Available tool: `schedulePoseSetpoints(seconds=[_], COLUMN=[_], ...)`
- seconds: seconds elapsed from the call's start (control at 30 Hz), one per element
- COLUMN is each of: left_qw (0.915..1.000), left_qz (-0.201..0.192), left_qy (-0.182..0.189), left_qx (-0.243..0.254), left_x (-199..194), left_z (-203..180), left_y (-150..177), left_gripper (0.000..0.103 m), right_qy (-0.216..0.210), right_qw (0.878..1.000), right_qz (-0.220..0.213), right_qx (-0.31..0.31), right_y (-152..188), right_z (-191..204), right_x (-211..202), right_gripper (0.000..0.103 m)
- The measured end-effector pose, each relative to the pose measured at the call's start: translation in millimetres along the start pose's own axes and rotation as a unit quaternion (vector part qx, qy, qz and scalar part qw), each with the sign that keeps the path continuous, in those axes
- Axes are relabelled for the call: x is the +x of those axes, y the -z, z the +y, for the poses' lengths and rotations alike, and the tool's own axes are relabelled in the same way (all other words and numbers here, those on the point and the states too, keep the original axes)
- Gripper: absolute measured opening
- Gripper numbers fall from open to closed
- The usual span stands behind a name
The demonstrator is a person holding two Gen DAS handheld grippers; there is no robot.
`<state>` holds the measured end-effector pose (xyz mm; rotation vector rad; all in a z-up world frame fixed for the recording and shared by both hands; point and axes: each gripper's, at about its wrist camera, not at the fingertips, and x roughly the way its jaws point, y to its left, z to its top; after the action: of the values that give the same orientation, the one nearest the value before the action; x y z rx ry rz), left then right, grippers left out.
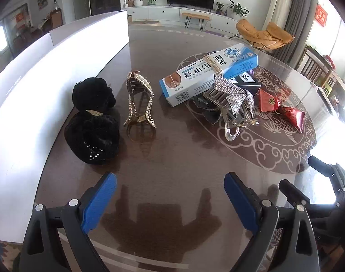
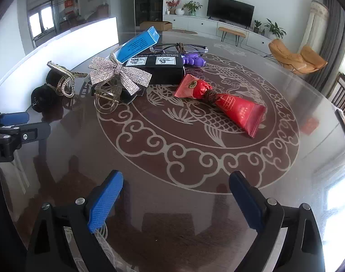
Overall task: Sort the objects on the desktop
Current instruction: 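Return both open tools to the table objects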
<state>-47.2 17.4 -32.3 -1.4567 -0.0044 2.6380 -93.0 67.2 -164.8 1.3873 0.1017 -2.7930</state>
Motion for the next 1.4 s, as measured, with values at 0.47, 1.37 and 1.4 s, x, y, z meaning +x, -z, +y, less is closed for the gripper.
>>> schedulePoseSetpoints(seconds=[0.47, 1.37, 1.4], left_qw=[0.9991, 0.9991, 0.9992], left_qz=[-0.019, -0.022, -0.022], left_qy=[-0.025, -0.024, -0.023], left_qx=[0.030, 0.025, 0.026], left_x=[20, 25, 24], left_z=[-15, -16, -15], left_y=[6, 7, 8], left_gripper=[0.103, 0.103, 0.103], right_qy=[0.003, 0.003, 0.003], right_qw=[0.999, 0.999, 0.999], right_qz=[0.015, 0.014, 0.014], right_qx=[0.036, 0.035, 0.035], right_y=[-2, -2, -2], right_z=[-9, -9, -9], right_x=[7, 7, 7], right_gripper=[0.103, 0.103, 0.103])
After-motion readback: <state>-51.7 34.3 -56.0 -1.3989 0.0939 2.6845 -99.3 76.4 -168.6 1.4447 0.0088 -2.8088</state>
